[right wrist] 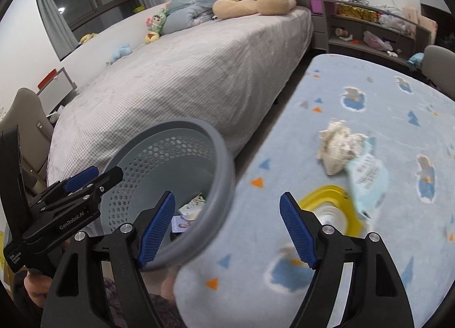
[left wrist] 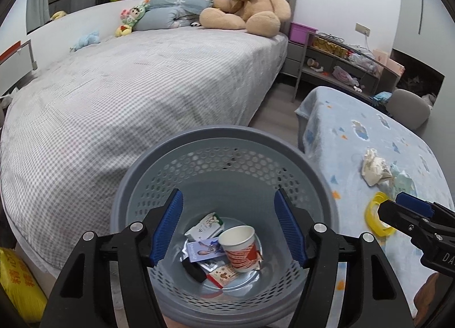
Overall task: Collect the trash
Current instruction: 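Withdraw both tools from the basket back over the bedspread, then grasp the white round lid inside the yellow container with the left tool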
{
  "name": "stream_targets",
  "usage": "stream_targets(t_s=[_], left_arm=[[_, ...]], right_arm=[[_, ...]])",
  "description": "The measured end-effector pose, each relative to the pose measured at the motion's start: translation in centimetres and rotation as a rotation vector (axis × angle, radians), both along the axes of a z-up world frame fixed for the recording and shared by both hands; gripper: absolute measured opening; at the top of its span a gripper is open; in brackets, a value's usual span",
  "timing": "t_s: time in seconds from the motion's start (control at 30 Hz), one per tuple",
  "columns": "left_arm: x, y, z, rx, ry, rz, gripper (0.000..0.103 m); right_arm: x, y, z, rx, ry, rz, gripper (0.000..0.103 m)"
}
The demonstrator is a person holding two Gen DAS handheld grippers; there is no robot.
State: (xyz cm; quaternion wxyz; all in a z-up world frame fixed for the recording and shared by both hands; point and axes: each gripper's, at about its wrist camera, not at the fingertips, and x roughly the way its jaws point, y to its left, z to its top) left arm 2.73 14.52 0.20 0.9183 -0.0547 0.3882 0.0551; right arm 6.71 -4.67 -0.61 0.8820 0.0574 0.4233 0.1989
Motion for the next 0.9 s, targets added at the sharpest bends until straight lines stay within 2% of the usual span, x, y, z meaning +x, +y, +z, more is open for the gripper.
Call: stream_targets(t_s=[0.3,0.53,0.9], left_arm=[[0.5,-5.1,1.2,0.020,-0.042,-0.102,0.066],[1.1,-8.6,1.0,0.039,-0.041,-0.161,0.066],[1.6,-10.4,0.0,0.063,-0.010,-0.201,0.066]], right_arm=[[-1.7,-6.3,0.6,-0.003,-0.016,-0.121,0.075],[-1.5,-9.6,-0.3,-0.006,0.004,-0.187,0.076],[1.1,-9.0,-2.0,-0.033,0.012,-0.212,0.079]])
